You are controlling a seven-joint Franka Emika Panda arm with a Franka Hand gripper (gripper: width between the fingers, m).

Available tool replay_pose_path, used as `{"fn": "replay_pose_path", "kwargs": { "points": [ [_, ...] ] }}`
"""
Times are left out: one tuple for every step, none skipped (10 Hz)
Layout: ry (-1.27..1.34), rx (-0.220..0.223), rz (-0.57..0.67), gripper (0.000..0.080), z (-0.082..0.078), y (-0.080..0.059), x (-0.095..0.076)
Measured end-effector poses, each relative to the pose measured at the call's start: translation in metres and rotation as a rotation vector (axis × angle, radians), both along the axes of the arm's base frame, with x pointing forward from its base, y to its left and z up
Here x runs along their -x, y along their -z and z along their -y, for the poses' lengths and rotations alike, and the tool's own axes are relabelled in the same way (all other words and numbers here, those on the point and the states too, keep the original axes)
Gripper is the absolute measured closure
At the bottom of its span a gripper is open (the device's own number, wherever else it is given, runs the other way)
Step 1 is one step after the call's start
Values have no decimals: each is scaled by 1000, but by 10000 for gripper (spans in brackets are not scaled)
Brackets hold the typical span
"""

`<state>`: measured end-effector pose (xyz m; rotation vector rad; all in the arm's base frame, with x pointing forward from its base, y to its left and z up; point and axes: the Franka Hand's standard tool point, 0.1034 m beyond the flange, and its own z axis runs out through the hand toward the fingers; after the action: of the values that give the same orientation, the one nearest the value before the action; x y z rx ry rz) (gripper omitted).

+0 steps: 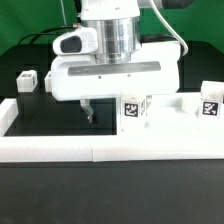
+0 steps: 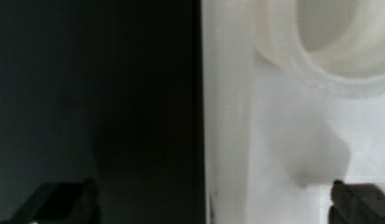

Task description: Assemble square table

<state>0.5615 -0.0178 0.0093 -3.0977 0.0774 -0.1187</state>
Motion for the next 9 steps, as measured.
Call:
{"fn": "replay_pose_path", "kwargs": {
  "points": [
    [0, 0, 0, 170, 0, 0, 0],
    [0, 0, 0, 395, 0, 0, 0],
    [0, 0, 0, 395, 0, 0, 0],
    [0, 0, 0, 562, 0, 0, 0],
    [0, 0, 0, 698, 0, 0, 0],
    [0, 0, 0, 750, 0, 0, 0],
    [0, 0, 0, 750, 0, 0, 0],
    [0, 0, 0, 750, 0, 0, 0],
    [0, 0, 0, 750, 0, 0, 0]
  ]
}}
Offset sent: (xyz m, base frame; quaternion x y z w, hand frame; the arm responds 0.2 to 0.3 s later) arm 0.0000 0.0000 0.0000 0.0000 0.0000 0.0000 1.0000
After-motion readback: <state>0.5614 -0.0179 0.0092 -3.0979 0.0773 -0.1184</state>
